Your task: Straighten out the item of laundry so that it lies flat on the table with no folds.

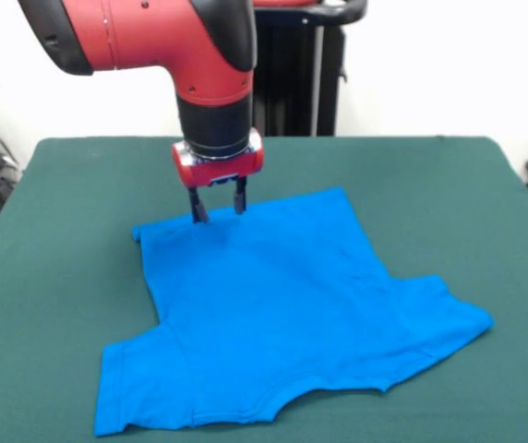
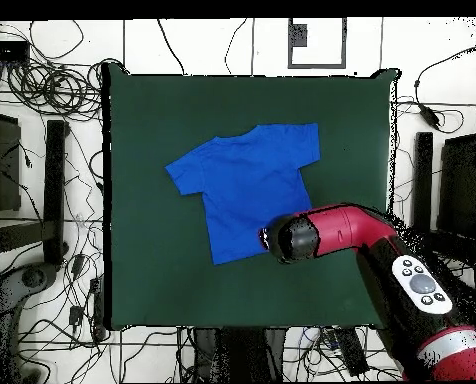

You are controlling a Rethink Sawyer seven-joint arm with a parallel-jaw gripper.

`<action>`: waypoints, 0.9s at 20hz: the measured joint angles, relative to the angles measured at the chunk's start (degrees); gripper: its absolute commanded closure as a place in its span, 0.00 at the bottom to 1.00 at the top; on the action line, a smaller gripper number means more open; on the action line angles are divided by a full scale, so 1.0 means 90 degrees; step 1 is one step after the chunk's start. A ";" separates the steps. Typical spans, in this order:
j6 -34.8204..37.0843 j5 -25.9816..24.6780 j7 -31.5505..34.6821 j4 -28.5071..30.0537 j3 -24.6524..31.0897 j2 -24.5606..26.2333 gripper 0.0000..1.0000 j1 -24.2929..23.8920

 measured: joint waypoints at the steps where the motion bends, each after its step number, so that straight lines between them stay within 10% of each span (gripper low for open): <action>1: -0.0013 0.0000 0.0000 0.0000 -0.0001 0.0000 0.00 0.0001; 18: -0.0253 -0.0227 0.0000 0.0004 -0.0036 0.0077 0.00 -0.0313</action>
